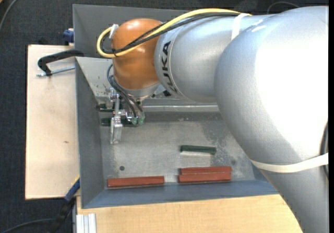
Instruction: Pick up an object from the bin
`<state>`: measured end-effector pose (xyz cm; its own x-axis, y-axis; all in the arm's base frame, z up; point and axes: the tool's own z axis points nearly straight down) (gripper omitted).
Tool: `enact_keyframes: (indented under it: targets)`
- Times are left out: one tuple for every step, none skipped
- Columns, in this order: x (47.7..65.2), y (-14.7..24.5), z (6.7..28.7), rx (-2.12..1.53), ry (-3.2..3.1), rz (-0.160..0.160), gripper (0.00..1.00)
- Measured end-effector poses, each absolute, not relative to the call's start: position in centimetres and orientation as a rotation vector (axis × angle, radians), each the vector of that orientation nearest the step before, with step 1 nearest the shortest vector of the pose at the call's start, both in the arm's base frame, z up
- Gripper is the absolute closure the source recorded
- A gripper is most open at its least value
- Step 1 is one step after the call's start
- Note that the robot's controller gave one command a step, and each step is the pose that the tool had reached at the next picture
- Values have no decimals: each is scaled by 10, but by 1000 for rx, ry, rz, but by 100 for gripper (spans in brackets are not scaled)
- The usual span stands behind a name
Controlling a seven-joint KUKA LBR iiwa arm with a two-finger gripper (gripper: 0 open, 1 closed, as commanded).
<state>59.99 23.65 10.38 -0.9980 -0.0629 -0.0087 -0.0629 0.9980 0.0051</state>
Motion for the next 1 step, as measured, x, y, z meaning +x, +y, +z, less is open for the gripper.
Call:
enact_keyframes:
  targets:
    - [603, 222, 101, 154, 3135, 4, 0]
